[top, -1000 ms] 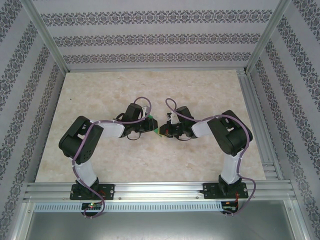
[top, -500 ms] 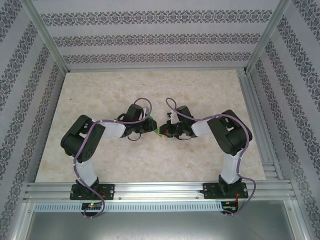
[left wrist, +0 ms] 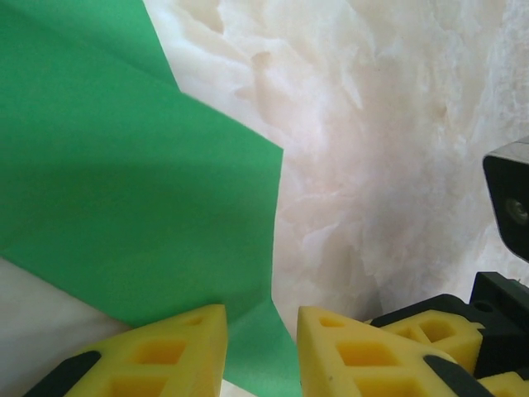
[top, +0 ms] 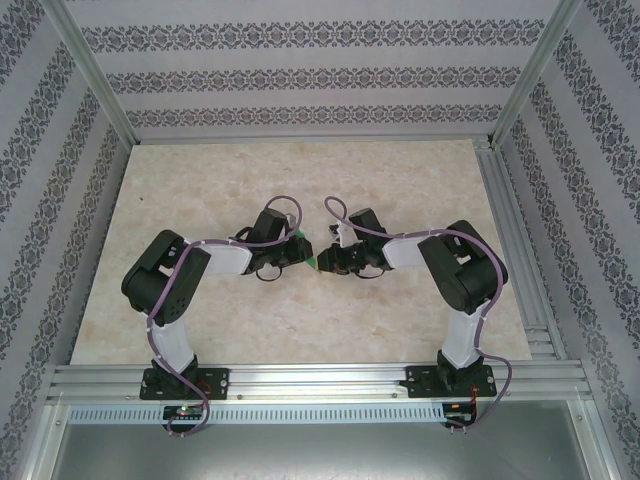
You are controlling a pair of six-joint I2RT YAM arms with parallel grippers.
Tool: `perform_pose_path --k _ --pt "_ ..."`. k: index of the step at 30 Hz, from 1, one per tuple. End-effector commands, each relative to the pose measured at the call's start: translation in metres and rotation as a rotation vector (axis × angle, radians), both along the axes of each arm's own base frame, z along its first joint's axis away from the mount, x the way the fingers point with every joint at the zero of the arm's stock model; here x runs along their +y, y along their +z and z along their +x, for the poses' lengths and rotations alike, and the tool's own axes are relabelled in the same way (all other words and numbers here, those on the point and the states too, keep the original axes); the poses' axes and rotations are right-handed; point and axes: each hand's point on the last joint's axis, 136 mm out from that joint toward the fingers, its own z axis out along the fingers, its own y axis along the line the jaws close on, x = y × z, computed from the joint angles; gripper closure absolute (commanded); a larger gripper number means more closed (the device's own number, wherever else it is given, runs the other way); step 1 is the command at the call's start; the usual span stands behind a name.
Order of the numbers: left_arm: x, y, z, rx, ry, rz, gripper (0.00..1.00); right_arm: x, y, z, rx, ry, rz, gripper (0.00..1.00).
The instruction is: Fold a paper plane with a square sheet of paper (pick it up from the middle)
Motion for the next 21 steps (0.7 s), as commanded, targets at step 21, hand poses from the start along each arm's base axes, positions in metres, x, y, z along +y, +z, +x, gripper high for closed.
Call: perform_pose_path --k 21 --pt "0.02 -0.022 -0.004 0.086 0.09 0.107 0.7 -0.008 0.029 0.001 -0.065 -0.041 -0.018 0.87"
